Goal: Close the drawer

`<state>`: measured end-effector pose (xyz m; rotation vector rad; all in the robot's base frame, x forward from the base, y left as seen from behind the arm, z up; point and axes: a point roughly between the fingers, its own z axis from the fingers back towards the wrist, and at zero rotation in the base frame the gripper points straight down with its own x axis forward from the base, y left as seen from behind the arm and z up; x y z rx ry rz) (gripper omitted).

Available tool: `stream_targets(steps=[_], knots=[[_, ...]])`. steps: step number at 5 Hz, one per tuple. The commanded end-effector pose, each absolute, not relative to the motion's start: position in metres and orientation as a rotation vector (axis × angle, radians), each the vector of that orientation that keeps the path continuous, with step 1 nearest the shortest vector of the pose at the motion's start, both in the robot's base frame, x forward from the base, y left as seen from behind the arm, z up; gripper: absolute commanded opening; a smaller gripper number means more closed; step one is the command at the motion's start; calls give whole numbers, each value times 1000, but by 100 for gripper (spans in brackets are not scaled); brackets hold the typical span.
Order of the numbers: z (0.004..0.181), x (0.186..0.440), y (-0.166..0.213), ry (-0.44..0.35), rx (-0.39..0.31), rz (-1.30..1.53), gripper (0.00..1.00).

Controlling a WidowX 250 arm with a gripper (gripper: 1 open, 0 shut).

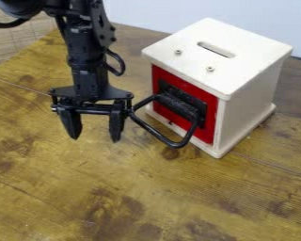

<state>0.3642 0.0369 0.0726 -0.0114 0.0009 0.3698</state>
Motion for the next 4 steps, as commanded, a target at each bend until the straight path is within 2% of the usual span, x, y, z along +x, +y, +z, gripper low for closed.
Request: stream_targets(steps=[1, 4], knots=[[125, 371, 34, -141, -32, 365, 100], [142, 363, 28, -165, -50, 360, 100]])
